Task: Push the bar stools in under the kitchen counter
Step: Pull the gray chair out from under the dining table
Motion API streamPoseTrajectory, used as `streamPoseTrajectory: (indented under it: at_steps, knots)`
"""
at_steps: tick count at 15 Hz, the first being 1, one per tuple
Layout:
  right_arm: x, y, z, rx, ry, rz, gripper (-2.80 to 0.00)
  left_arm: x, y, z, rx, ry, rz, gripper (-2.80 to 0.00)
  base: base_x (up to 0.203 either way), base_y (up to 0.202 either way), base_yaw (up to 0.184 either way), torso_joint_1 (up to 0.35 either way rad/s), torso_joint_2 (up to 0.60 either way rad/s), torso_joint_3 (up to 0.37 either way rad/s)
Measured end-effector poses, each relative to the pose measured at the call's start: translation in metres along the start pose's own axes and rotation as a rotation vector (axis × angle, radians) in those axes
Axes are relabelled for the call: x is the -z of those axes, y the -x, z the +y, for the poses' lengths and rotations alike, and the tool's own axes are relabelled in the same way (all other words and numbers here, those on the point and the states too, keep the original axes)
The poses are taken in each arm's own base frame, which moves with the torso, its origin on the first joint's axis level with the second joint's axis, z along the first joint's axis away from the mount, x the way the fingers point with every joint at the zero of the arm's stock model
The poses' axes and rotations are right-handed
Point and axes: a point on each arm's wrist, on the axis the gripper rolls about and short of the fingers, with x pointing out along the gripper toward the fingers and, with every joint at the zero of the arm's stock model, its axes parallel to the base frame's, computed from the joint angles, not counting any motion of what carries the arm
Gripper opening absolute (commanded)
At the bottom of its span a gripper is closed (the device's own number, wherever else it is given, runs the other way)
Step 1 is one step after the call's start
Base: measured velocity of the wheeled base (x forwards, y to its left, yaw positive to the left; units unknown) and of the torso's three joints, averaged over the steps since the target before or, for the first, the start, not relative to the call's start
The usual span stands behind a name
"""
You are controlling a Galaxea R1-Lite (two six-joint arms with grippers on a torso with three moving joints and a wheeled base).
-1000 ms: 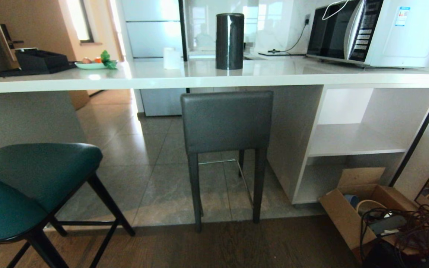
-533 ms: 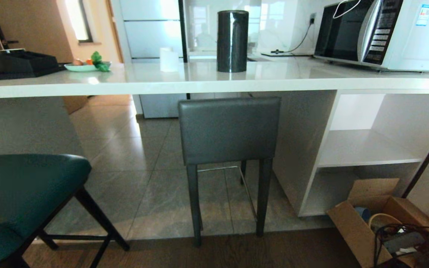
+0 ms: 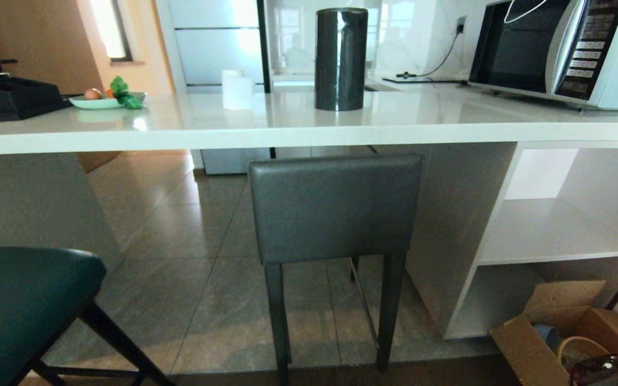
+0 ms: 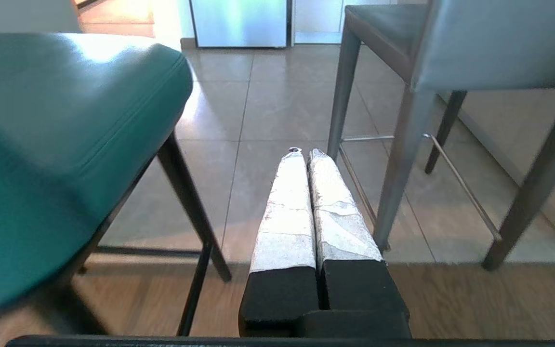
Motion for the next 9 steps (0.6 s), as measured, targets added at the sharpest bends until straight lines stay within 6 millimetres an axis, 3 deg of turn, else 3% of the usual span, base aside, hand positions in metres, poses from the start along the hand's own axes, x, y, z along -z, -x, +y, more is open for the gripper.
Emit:
streamPoseTrajectory:
  at_steps: [9]
  knots:
    - [0.0,0.0,0.0,0.0,-0.001,0.0,-2.8,0.0,0.0,0.0,-0.001,0.0,0.0,-2.8,0.195,0.0,0.003,0.002,0.0,0.001]
